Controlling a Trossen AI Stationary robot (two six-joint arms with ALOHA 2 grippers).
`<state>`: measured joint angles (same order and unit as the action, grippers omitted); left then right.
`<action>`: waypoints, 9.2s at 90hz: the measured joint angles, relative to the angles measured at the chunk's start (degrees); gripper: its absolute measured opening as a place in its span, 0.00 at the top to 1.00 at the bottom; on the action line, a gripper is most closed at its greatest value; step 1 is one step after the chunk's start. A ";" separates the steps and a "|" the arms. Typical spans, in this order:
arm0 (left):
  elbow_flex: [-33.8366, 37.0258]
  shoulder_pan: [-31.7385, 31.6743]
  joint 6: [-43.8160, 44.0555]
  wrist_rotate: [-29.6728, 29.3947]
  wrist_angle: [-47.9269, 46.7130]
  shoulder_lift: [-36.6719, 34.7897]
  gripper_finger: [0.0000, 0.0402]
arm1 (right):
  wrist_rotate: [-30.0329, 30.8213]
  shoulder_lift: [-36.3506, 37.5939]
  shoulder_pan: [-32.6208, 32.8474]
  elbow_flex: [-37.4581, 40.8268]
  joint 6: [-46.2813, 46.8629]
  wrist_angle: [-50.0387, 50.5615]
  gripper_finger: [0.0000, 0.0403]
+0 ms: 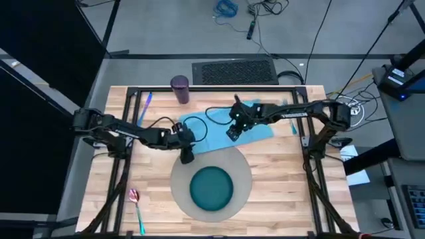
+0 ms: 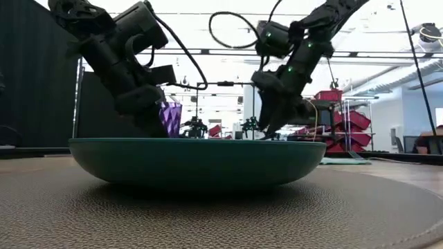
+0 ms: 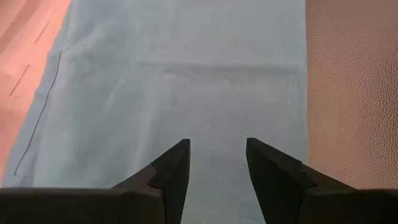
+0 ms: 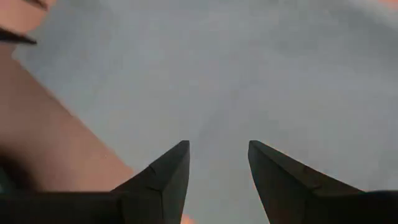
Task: Set table place
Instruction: Fold the blue table napkin
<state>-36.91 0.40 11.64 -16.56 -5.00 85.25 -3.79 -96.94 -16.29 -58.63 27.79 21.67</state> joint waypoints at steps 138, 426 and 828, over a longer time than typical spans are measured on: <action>0.00 -0.12 -1.55 -3.64 0.35 0.02 0.64 | 6.69 4.61 5.41 -5.09 -6.93 19.46 0.61; 0.00 0.74 0.07 -4.72 1.50 0.02 0.64 | 4.94 4.67 -17.73 11.58 -22.47 4.12 0.61; -0.02 1.88 1.42 -4.69 3.05 0.02 0.64 | 11.38 -3.59 17.09 6.01 -12.26 -8.19 0.61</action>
<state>-36.93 2.28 13.06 -21.26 -1.96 85.27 7.60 -100.53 0.80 -52.62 15.54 13.47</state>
